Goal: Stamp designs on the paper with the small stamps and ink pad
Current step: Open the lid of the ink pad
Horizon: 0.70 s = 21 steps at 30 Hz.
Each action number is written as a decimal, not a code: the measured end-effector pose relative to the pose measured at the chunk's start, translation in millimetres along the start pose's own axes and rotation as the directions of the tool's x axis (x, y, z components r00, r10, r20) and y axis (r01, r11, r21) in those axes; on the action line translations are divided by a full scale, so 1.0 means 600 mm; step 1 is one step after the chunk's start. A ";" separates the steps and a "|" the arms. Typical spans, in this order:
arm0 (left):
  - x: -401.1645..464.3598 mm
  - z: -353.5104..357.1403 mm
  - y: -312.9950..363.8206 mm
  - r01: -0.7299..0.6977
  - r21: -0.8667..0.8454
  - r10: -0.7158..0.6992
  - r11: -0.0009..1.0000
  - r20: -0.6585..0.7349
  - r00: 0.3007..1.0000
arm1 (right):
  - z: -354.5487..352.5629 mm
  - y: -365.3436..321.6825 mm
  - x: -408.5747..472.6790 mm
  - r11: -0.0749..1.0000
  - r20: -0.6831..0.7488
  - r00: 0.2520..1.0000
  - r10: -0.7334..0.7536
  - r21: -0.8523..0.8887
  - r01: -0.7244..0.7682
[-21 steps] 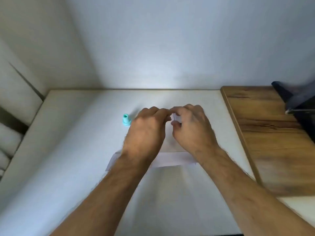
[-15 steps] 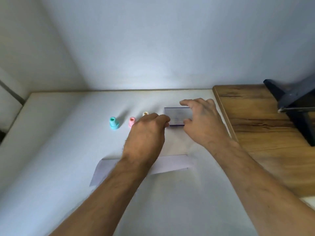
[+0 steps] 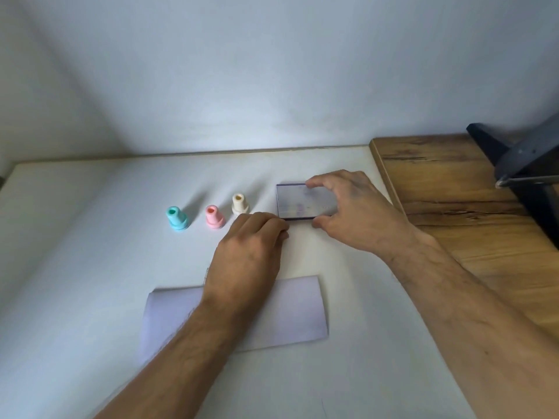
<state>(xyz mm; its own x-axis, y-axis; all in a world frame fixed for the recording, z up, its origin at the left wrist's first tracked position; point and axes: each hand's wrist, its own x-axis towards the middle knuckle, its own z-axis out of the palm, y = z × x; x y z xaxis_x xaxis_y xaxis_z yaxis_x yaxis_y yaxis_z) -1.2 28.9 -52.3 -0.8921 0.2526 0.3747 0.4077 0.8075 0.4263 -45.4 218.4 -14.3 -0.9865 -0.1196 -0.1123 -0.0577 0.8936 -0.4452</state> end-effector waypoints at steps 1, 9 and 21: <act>-0.002 0.002 -0.002 0.000 0.003 0.000 1.000 -0.005 1.000 | 0.000 0.001 0.001 1.000 -0.005 1.000 -0.004 0.005 0.004; -0.005 0.005 -0.005 0.009 -0.003 -0.009 1.000 -0.028 1.000 | 0.002 0.007 0.005 0.999 -0.021 0.999 -0.048 0.020 0.049; -0.003 0.011 -0.006 0.031 -0.015 -0.031 0.999 -0.041 0.999 | -0.008 0.009 0.004 0.997 -0.043 0.996 -0.073 0.032 0.074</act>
<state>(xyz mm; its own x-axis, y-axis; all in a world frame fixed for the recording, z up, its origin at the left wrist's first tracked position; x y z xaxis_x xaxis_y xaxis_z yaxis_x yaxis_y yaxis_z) -2.7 29.2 -60.1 -0.8956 0.2047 0.3949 0.3828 0.8068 0.4500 -49.1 225.0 -12.7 -0.9853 -0.1659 -0.0413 -0.1259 0.8678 -0.4808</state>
